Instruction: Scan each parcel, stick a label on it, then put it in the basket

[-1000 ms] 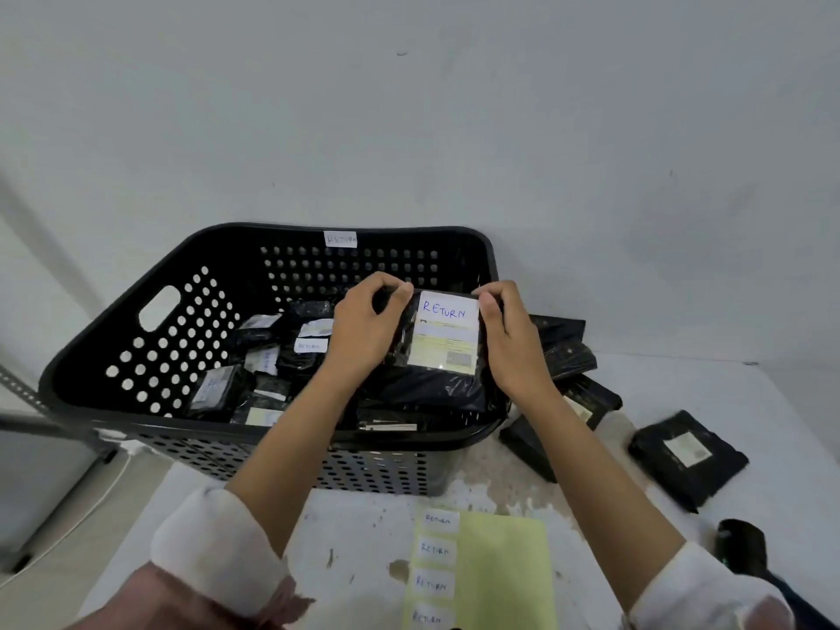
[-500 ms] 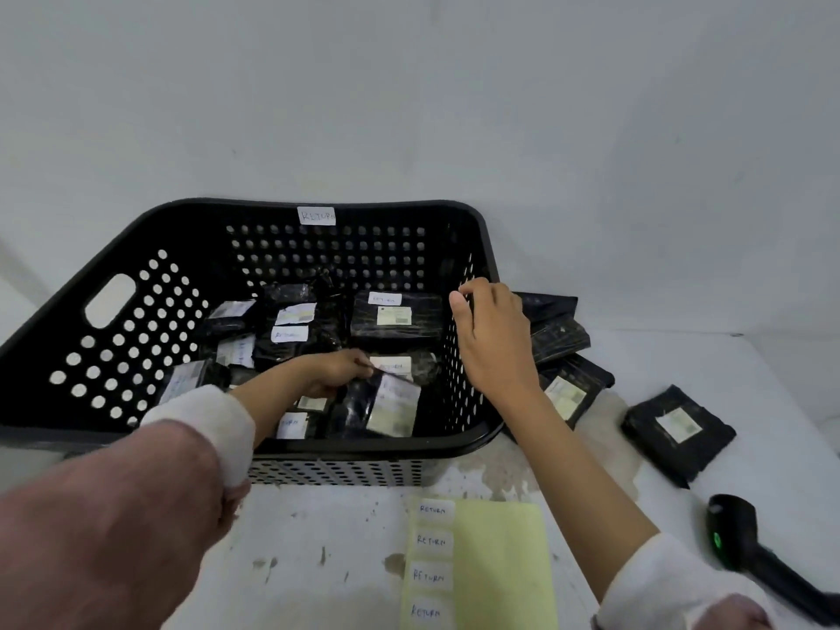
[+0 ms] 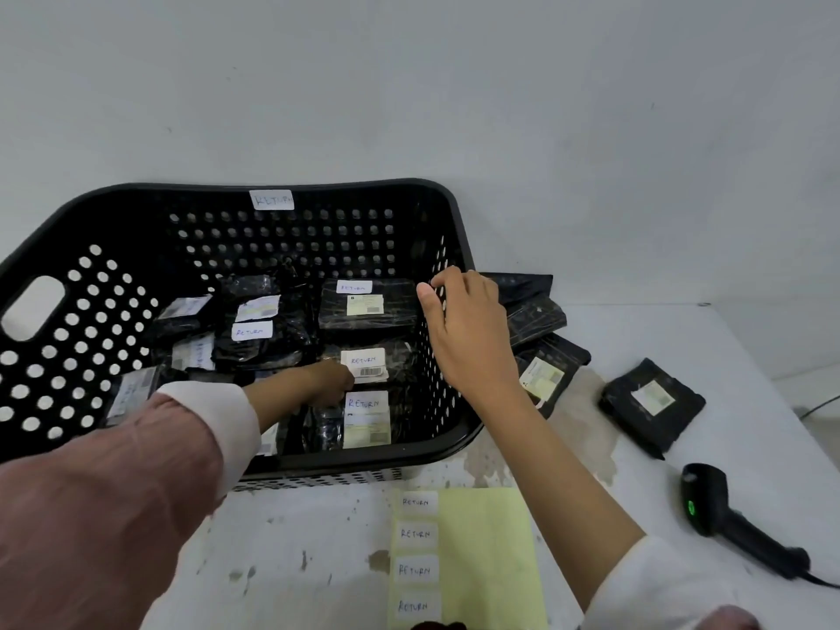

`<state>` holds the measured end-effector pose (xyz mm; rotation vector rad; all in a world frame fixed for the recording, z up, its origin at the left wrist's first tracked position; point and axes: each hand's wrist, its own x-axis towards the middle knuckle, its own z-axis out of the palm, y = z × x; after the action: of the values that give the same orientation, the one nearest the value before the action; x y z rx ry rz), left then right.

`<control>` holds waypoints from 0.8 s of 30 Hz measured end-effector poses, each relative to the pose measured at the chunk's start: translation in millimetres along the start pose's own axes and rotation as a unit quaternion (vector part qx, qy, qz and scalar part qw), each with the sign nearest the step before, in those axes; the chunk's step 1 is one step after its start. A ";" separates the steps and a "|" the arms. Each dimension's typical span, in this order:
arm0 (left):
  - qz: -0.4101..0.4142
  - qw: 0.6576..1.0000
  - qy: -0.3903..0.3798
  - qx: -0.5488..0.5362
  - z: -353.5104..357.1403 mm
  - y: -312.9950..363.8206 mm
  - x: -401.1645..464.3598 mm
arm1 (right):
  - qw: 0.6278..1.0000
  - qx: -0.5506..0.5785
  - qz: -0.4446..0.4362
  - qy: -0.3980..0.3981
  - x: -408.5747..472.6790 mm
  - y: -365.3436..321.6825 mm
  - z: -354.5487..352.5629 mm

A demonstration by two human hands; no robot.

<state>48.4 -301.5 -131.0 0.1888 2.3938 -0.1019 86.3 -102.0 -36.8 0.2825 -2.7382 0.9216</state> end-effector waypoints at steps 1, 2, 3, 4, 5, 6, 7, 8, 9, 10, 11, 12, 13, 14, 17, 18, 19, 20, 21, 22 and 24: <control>0.000 1.000 -0.005 0.011 1.0 0.8 0.1 | 1.000 -0.001 0.000 0.000 0.0 -0.4 0.1; 0.003 1.000 -0.007 0.029 2.5 2.2 1.3 | 1.000 -0.002 0.001 0.000 -0.2 -0.7 -0.5; 0.003 0.999 -0.007 0.047 4.4 3.7 1.8 | 1.000 -0.001 0.002 -0.001 -0.1 -1.2 -0.7; 0.007 0.998 -0.003 0.065 7.0 4.4 2.6 | 1.000 0.003 0.004 -0.003 0.2 -2.0 -0.3; 0.015 0.998 -0.002 0.065 8.6 6.7 3.8 | 1.000 0.008 0.008 -0.001 0.2 -1.7 -1.1; 0.018 0.999 -0.009 0.047 9.1 8.3 4.5 | 1.000 0.014 0.011 0.001 0.3 -1.7 -1.4; 0.024 0.999 -0.022 0.020 7.9 11.0 4.6 | 1.000 0.020 0.014 0.004 0.3 -1.2 -2.4; 0.031 0.999 -0.031 -0.011 5.2 12.7 3.5 | 1.000 0.026 0.014 0.006 0.2 -1.1 -3.1; 0.037 0.998 -0.028 -0.041 1.1 13.5 0.5 | 0.999 0.036 0.015 0.007 0.4 -1.6 -3.2; 0.046 0.996 -0.005 -0.072 -5.0 15.7 -2.3 | 0.999 0.048 0.016 0.012 0.1 -1.0 -4.3; 0.059 0.991 0.046 -0.111 -13.6 17.8 -6.3 | 0.998 0.065 0.018 0.017 0.0 -0.6 -4.8; 0.073 0.976 0.117 -0.168 -24.2 21.5 -11.7 | 0.996 0.087 0.021 0.024 -0.4 0.6 -5.3; 0.084 0.947 0.190 -0.244 -36.7 27.0 -19.6 | 0.993 0.114 0.025 0.031 -0.7 1.8 -5.6; 0.093 0.907 0.260 -0.319 -49.6 33.7 -28.5 | 0.988 0.146 0.029 0.039 -0.8 2.2 -5.4; 0.117 0.771 0.429 -0.456 -89.6 70.2 -58.2 | 0.965 0.248 0.051 0.072 -2.9 5.2 -10.4; 0.132 0.736 0.471 -0.468 -99.8 86.8 -67.8 | 0.956 0.275 0.055 0.083 -3.7 7.8 -13.4; 0.149 0.705 0.507 -0.473 -107.6 104.7 -77.3 | 0.952 0.292 0.045 0.085 -5.5 12.0 -16.5; 0.165 0.680 0.538 -0.470 -112.9 125.2 -85.7 | 0.952 0.298 0.015 0.071 -9.0 20.7 -20.7; 0.185 0.660 0.565 -0.459 -114.9 145.4 -92.4 | 0.954 0.294 -0.029 0.040 -14.2 32.0 -24.0; 0.209 0.647 0.584 -0.443 -114.9 167.3 -96.5 | 0.958 0.280 -0.068 -0.001 -21.9 48.7 -26.9; 0.262 0.639 0.608 -0.392 -108.2 206.1 -95.3 | 0.965 0.238 -0.087 -0.063 -41.8 89.4 -32.6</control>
<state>79.9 -94.9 8.9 0.6762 3.1669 1.8712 108.6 -7.6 -74.2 0.6740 -2.5064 1.5466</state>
